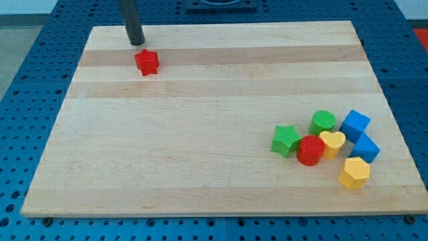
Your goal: Move the red star towards center
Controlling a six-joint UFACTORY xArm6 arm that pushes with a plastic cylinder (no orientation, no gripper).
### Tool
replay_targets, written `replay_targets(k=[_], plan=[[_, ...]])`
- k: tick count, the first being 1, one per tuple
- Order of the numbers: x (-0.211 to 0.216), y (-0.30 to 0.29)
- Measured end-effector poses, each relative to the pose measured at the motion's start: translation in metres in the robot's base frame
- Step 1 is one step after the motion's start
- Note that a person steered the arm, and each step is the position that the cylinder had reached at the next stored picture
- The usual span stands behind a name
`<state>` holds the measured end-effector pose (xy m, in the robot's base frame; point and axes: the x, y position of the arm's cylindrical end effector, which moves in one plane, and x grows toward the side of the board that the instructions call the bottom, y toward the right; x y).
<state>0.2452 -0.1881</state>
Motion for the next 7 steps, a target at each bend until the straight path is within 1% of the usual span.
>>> replay_targets(k=[2, 3, 4, 5, 6, 7], plan=[[0.027, -0.015], [0.031, -0.015], [0.053, -0.002], [0.058, 0.015], [0.060, 0.015], [0.081, 0.021]])
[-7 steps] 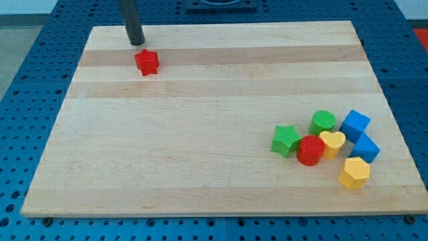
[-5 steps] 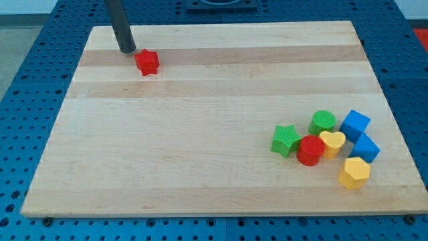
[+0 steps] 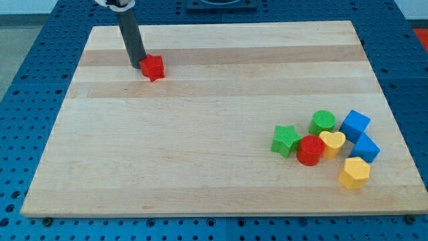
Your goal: Move the red star towards center
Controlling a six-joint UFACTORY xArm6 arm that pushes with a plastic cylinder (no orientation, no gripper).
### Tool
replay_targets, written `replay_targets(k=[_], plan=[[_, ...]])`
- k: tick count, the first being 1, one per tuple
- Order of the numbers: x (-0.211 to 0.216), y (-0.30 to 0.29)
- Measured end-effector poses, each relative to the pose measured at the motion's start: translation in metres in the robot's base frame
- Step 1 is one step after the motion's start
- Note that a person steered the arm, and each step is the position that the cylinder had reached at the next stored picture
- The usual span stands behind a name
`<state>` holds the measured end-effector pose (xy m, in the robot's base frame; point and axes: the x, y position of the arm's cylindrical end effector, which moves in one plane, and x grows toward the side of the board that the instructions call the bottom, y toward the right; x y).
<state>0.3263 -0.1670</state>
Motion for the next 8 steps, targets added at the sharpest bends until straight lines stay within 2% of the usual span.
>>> replay_targets(k=[1, 2, 3, 5, 6, 8], plan=[[0.020, 0.011], [0.022, 0.037], [0.022, 0.078], [0.022, 0.114], [0.018, 0.153], [0.008, 0.170]])
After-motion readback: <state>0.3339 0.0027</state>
